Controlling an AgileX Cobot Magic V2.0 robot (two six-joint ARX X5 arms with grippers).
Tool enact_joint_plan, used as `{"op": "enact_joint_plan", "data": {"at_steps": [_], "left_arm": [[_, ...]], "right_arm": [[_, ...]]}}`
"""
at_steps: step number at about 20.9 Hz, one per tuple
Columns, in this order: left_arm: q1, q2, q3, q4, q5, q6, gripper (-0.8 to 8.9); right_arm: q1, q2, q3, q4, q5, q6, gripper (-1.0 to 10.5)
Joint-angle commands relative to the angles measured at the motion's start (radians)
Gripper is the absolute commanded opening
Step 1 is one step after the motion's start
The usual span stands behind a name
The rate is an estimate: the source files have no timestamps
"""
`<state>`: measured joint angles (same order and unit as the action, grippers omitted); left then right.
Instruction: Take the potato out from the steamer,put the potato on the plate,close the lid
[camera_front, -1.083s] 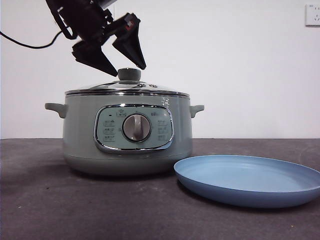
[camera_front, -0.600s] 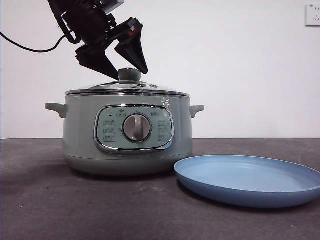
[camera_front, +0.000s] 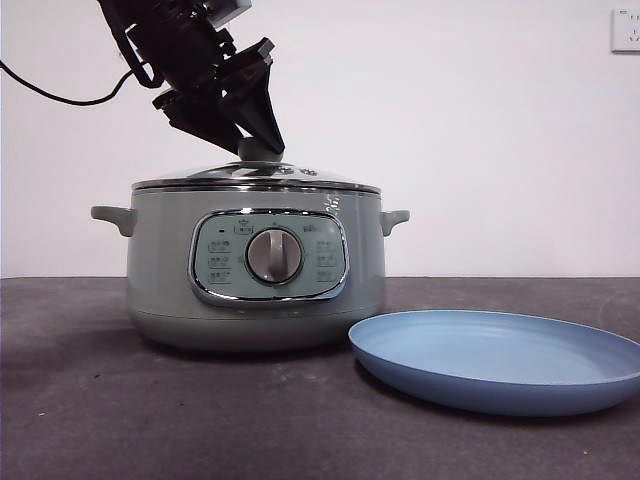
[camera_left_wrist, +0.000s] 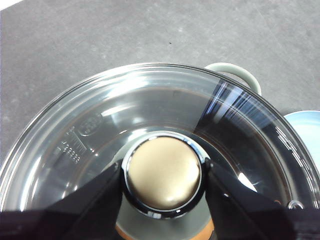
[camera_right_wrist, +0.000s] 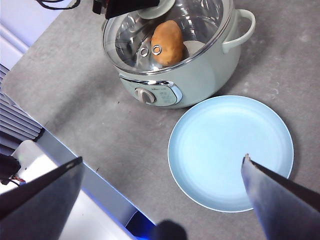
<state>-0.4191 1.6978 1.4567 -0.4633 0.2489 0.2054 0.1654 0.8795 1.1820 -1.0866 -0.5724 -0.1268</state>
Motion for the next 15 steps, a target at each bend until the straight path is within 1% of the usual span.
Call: {"op": "enact_joint_plan", "data": {"at_steps": [1,4,9,12,15], "left_arm": [[-0.006,0.000,0.005,0.006,0.016,-0.016,-0.09],[-0.002,-0.037,0.005,0.026,0.015,-0.045,-0.09],[0.008,-0.179,0.005,0.015,0.012,-0.049,-0.09],[0.032,-0.303,0.005,-0.050,-0.015,-0.056,-0.09],[0.060,-0.447,0.005,-0.157,-0.048,-0.069,-0.09]], "right_arm": [[0.002,0.000,0.001,0.005,0.002,0.007,6.9],[0.002,0.000,0.001,0.007,0.002,0.007,6.9],[0.002,0.020,0.001,0.037,0.001,0.035,6.9],[0.019,0.053,0.001,0.111,-0.002,0.071,6.9],[0.076,0.121,0.001,0.227,-0.002,0.143,6.9]]}}
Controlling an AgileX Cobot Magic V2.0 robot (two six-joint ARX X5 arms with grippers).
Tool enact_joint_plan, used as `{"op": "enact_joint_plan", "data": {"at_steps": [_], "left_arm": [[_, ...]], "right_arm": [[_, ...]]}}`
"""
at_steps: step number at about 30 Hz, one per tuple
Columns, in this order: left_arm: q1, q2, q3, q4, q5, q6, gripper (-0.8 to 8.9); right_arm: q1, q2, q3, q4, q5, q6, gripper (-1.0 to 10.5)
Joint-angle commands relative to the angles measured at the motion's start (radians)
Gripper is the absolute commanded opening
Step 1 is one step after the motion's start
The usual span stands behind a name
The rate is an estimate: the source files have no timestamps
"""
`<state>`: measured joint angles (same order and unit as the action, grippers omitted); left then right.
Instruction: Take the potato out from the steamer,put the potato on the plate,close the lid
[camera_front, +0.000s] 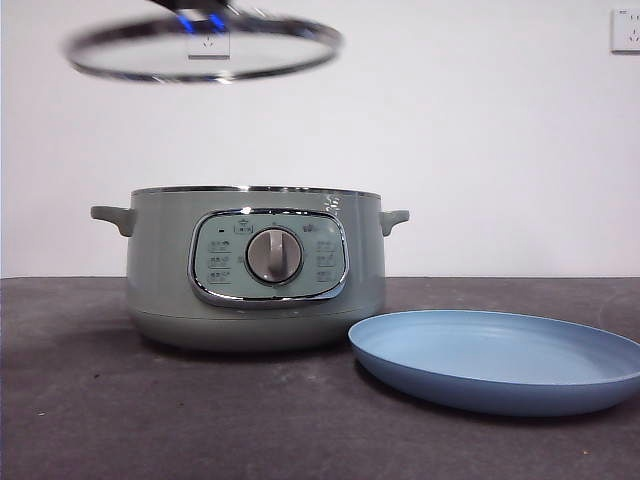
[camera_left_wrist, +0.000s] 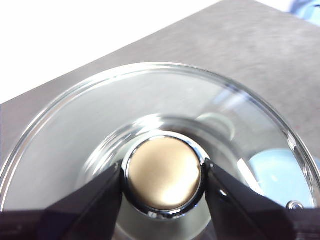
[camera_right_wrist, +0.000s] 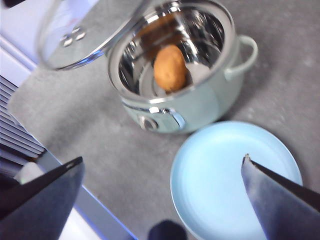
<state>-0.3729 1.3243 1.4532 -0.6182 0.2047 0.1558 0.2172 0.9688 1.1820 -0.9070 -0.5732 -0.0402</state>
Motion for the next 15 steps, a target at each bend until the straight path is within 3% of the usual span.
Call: {"op": "enact_joint_plan", "data": {"at_steps": [1,5,15], "left_arm": [[0.024,-0.122,0.008,-0.037,-0.004,-0.032,-0.09],[0.044,-0.256,0.008,-0.158,-0.054,-0.052,-0.09],[0.048,-0.472,0.008,-0.392,-0.108,-0.082,-0.09]], "right_arm": [[0.051,0.063,0.001,0.095,0.000,0.081,6.9],[0.158,0.201,0.017,0.235,0.010,0.138,6.9],[0.354,0.649,0.359,0.246,0.187,0.081,6.9]]}}
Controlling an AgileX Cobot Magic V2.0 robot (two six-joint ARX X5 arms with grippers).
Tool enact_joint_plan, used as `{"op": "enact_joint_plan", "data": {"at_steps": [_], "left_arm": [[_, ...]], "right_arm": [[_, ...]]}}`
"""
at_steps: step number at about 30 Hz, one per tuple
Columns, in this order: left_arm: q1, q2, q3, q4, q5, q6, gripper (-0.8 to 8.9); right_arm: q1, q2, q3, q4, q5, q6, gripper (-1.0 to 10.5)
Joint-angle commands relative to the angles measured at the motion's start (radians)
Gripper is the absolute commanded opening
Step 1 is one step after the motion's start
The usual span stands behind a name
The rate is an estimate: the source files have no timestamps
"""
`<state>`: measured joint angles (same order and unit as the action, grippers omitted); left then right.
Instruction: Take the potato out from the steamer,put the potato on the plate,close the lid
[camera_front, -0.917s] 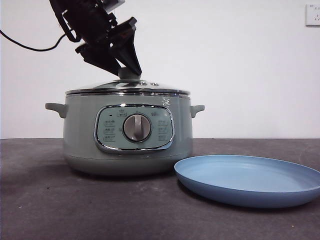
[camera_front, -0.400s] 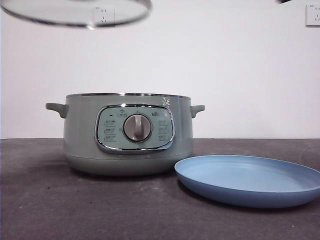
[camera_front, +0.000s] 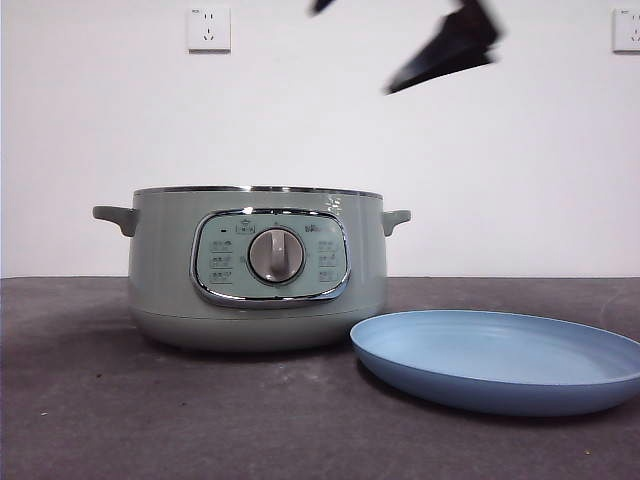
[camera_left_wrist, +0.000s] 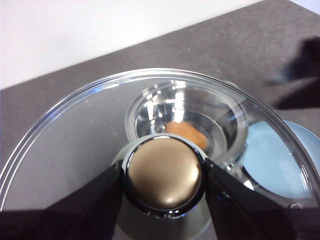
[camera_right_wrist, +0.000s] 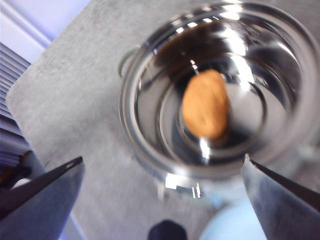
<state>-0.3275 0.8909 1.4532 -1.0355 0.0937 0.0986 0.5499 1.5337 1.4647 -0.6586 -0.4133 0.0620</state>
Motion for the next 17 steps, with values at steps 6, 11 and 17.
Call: {"op": "enact_joint_plan", "data": {"at_steps": [6,11,17], "left_arm": [[0.002,-0.114,0.008,-0.040,-0.016,-0.046,-0.09],[0.002,-0.137,0.008,-0.061,-0.015,-0.047,-0.09],[0.002,-0.136,0.008,-0.087,-0.014,-0.047,-0.09]], "right_arm": [[0.101,0.322,0.285,-0.023,0.164,-0.072,6.9],[0.147,0.449,0.343,0.001,0.256,-0.091,6.9],[0.166,0.546,0.343,0.048,0.338,-0.094,6.9]]}}
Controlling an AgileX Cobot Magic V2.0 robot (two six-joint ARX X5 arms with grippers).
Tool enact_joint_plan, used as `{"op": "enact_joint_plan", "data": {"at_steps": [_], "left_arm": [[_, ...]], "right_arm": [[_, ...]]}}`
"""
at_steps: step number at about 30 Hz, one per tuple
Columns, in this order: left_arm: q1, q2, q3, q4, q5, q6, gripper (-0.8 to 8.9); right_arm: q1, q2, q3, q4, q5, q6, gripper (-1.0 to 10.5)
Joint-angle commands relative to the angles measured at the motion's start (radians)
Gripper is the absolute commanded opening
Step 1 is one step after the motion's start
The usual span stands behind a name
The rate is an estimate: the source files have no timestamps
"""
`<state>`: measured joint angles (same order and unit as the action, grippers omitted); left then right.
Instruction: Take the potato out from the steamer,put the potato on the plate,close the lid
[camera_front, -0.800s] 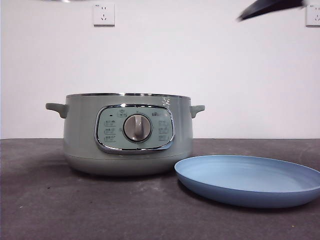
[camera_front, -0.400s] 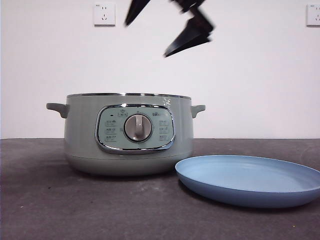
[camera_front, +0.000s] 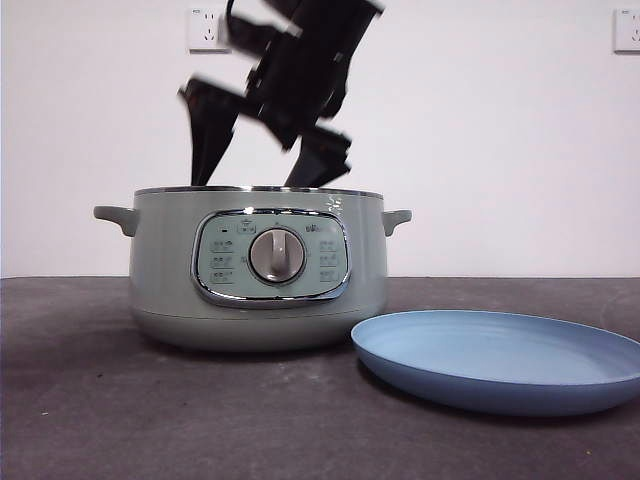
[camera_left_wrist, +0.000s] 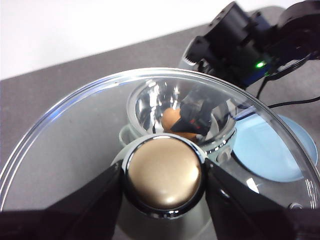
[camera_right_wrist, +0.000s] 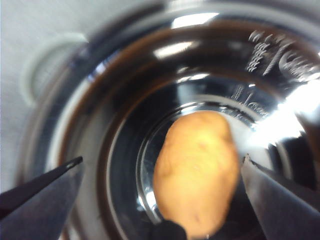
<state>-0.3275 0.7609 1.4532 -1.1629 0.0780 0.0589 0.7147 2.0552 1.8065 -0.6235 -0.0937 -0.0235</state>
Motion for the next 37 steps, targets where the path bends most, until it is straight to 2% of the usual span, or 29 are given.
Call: {"op": "enact_joint_plan", "data": {"at_steps": [1,5,10,13,17,26,31,35,37], "left_arm": [[0.002,-0.006,0.008,0.040,0.002,-0.007,-0.09],[0.002,-0.006,0.008,0.035,0.004,-0.007,-0.09],[0.002,-0.006,0.008,0.035,0.004,-0.007,-0.09],[0.002,-0.006,0.008,0.035,0.004,-0.007,-0.09],[0.002,-0.006,0.008,0.036,0.004,-0.006,-0.09],[0.002,-0.005,0.008,0.042,0.004,-0.003,-0.09],[0.002,-0.002,0.008,0.066,0.008,-0.003,-0.09],[0.002,-0.002,0.008,0.095,0.024,-0.003,-0.09],[0.001,-0.002,0.008,0.101,0.050,-0.003,-0.09]], "right_arm": [[0.001,0.033,0.001,0.015,0.029,-0.009,6.9],[0.001,0.068,0.001,0.017,0.048,-0.008,6.8],[0.001,0.091,0.001,0.016,0.047,-0.001,5.5],[0.001,0.094,0.001,0.014,0.043,0.000,3.5],[0.005,0.093,0.001,0.033,0.043,-0.003,-0.3],[0.005,-0.065,0.002,0.008,0.049,-0.004,-0.1],[0.000,-0.217,0.001,-0.119,0.053,-0.003,-0.1],[-0.011,-0.338,0.001,-0.252,0.122,-0.009,-0.1],[-0.018,-0.390,0.000,-0.313,0.130,-0.012,-0.1]]}}
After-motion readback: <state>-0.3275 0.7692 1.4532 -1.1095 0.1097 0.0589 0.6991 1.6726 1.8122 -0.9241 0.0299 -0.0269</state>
